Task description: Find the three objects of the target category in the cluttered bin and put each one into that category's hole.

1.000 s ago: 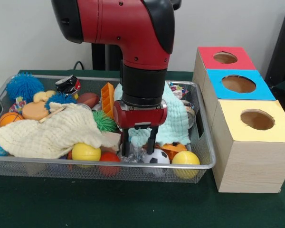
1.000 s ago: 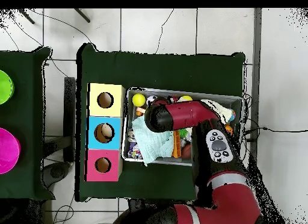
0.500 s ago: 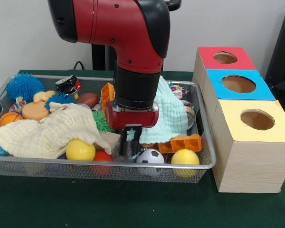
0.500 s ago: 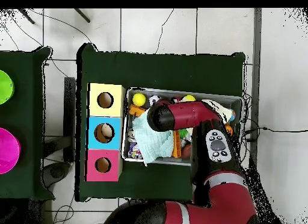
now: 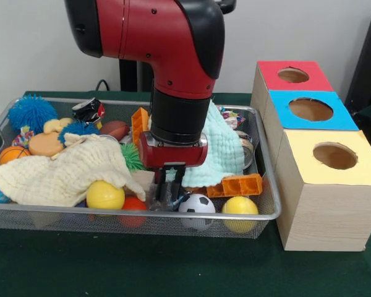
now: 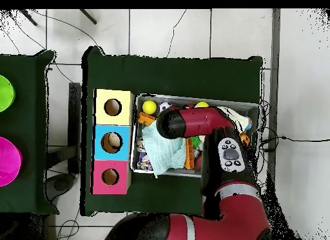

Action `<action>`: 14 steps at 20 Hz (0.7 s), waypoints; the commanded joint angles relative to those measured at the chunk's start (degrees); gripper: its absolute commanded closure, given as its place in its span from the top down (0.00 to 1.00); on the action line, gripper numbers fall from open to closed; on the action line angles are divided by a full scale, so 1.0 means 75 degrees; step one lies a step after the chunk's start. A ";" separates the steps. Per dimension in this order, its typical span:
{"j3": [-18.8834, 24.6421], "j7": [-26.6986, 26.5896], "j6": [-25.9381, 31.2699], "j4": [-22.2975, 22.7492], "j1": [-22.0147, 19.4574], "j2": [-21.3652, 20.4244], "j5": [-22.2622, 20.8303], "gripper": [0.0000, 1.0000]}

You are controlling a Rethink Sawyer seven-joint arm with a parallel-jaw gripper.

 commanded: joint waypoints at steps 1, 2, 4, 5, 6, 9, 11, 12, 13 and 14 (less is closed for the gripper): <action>-0.0072 0.0519 0.1508 0.0247 -0.0024 0.0425 0.0253 0.00; -0.0014 0.0445 0.1504 0.0311 -0.0064 0.0312 0.0279 0.00; 0.0247 0.0250 0.1533 0.0597 -0.0271 -0.0064 0.0435 0.00; 0.0370 0.0150 0.1476 0.0762 -0.0370 -0.0310 0.0490 0.00; 0.0539 -0.0016 0.1479 0.0969 -0.0502 -0.0596 0.0564 0.00; 0.0836 -0.0271 0.1669 0.1390 -0.0792 -0.1289 0.0822 0.00; 0.1058 -0.0434 0.1655 0.1665 -0.1002 -0.1711 0.0925 0.00; 0.1168 -0.0502 0.1694 0.1801 -0.1109 -0.1908 0.0999 0.00; 0.1210 -0.0516 0.1661 0.1900 -0.1162 -0.2069 0.1014 0.00; 0.1288 -0.0541 0.1685 0.2022 -0.1242 -0.2244 0.1075 0.00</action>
